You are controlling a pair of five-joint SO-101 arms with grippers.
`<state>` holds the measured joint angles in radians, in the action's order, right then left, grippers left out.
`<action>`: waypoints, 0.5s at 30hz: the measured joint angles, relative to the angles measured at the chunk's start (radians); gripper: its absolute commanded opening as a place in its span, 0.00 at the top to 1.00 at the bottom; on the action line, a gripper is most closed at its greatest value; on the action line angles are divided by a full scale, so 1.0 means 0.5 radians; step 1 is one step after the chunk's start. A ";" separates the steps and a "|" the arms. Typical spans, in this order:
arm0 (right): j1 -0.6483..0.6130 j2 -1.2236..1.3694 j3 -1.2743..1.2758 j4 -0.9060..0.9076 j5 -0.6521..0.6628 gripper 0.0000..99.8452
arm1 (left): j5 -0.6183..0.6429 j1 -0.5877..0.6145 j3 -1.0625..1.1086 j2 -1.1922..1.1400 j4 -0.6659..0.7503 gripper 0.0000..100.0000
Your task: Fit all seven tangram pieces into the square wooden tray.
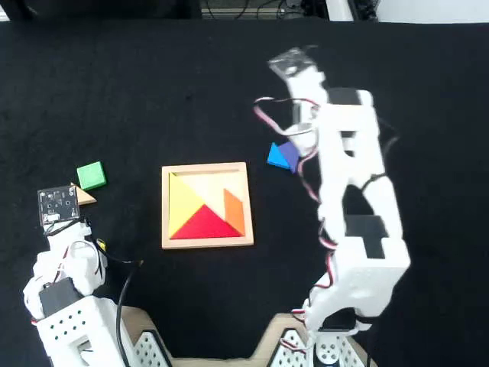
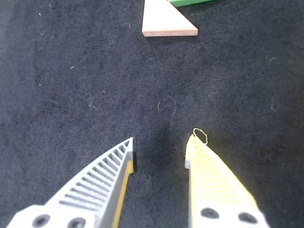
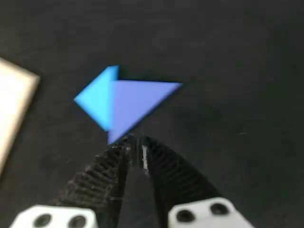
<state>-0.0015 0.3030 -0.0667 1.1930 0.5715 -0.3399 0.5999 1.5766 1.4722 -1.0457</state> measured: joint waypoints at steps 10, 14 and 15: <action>0.043 0.617 -0.712 0.230 -0.368 0.92 | 0.000 -0.055 0.006 0.000 0.000 0.82; 0.046 0.918 -1.160 0.546 -0.470 0.97 | 0.000 -0.055 0.006 0.000 0.000 0.82; 0.046 0.994 -1.258 0.620 -0.473 0.99 | 0.000 -0.055 0.006 0.000 0.000 0.82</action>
<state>0.0215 0.8002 -0.6958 1.5029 0.3353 -0.3399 0.5723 1.5796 1.4722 -1.0457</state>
